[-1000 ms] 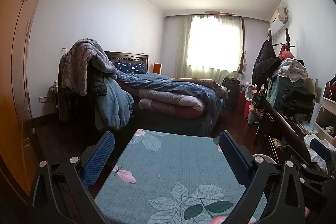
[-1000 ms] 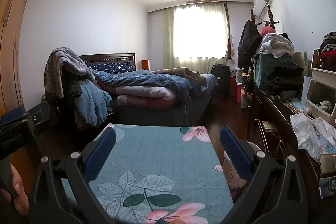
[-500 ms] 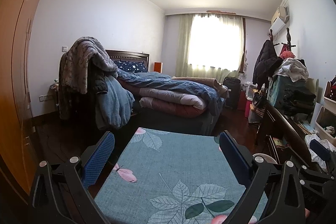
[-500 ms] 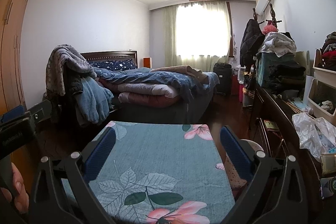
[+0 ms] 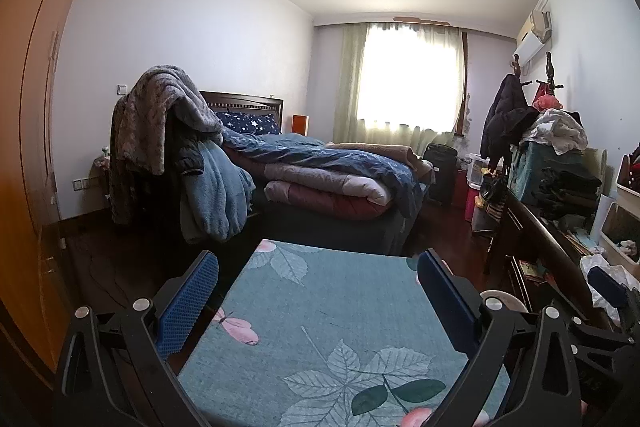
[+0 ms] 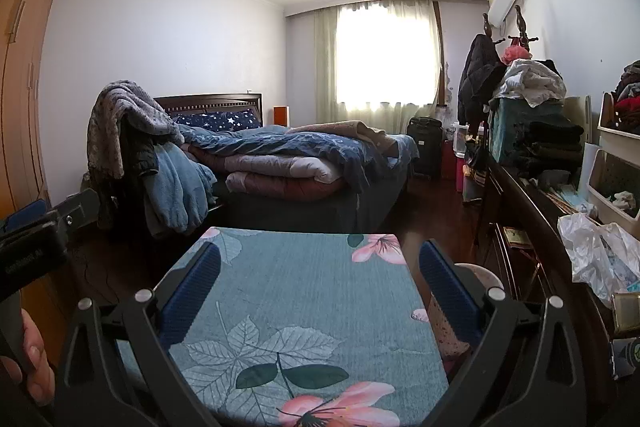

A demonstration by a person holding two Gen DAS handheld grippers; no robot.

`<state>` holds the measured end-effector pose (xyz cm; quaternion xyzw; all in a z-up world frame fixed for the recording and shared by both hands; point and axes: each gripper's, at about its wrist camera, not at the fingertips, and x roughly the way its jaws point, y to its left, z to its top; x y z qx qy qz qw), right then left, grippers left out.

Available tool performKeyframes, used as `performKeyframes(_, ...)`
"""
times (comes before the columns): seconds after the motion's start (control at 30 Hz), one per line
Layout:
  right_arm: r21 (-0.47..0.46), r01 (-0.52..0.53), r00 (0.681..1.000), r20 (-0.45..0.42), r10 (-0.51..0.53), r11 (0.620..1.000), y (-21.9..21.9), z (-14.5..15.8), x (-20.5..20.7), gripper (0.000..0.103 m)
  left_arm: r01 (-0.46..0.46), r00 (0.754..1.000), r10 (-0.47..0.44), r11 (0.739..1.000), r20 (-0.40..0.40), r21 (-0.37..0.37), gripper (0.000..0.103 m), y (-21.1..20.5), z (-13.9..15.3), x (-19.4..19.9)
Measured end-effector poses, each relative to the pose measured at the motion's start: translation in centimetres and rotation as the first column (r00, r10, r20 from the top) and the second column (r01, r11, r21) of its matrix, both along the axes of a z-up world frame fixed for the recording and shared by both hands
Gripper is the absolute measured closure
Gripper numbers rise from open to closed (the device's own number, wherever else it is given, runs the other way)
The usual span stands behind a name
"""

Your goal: Collect trash

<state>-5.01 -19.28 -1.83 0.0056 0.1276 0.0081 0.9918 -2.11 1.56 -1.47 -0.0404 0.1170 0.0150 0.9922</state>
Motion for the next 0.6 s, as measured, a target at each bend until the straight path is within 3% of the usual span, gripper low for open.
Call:
performKeyframes(0.43,0.001,0.001,1.0,-0.029,-0.001,1.0,-0.4,-0.9,0.9,0.003,0.003,1.0,-0.003,1.0,-0.008,0.019,0.004,-0.6,-1.0,0.3)
performKeyframes(0.6,0.002,0.006,0.999,-0.046,-0.005,1.0,-0.6,-1.4,1.5,0.003,0.022,0.999,-0.022,1.0,-0.024,-0.007,0.004,-0.2,-1.2,0.8)
